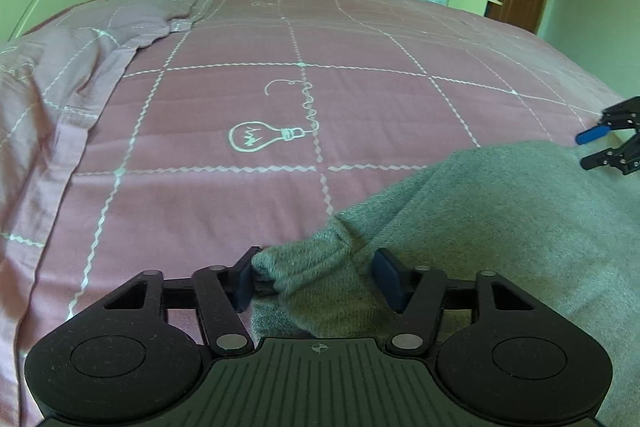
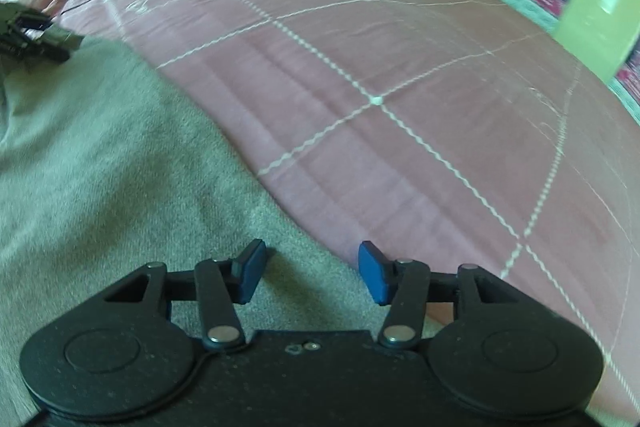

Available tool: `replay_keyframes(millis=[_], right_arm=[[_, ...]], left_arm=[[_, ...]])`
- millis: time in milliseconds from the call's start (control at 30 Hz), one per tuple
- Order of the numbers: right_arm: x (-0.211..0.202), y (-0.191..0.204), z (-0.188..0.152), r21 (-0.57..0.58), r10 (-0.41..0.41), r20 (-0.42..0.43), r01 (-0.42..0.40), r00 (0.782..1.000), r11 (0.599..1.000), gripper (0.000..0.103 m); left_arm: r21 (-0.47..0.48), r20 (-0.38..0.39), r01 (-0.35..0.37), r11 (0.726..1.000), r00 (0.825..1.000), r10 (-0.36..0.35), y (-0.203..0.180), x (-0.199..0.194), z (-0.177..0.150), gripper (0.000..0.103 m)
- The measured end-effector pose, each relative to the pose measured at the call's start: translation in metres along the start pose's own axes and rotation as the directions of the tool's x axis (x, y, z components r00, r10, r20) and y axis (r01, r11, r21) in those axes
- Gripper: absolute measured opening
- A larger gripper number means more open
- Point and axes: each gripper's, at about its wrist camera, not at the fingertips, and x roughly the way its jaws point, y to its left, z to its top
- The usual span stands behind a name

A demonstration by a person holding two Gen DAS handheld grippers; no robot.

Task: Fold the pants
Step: 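Close the left gripper on one waistband corner while the right gripper grasps the other, then lift the waistband with both grippers and fold it over toward the cuffs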

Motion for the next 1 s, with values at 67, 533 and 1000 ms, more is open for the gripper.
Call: replay_keyframes(millis=[67, 533, 1000], right_arm=[[0.001, -0.003, -0.001, 0.016, 0.038, -0.011, -0.038, 0.999, 0.999, 0.028], [-0.106, 0.044, -0.012, -0.03, -0.133, 0.179, 0.14, 0.975, 0.99, 0.0], [-0.2, 0.228, -0.169, -0.179, -0.305, 0.266, 0.358, 0.915, 0.916, 0.034]], left_arm=[[-0.013, 0.008, 0.019, 1.0, 1.0, -0.019, 0.004, 0.0, -0.002, 0.051], [0.124, 0.295, 0.009, 0.992, 0.955, -0.045, -0.007, -0.077, -0.008, 0.032], [0.177, 0.395, -0.119, 0.977, 0.918, 0.04, -0.067, -0.216, -0.128, 0.037]])
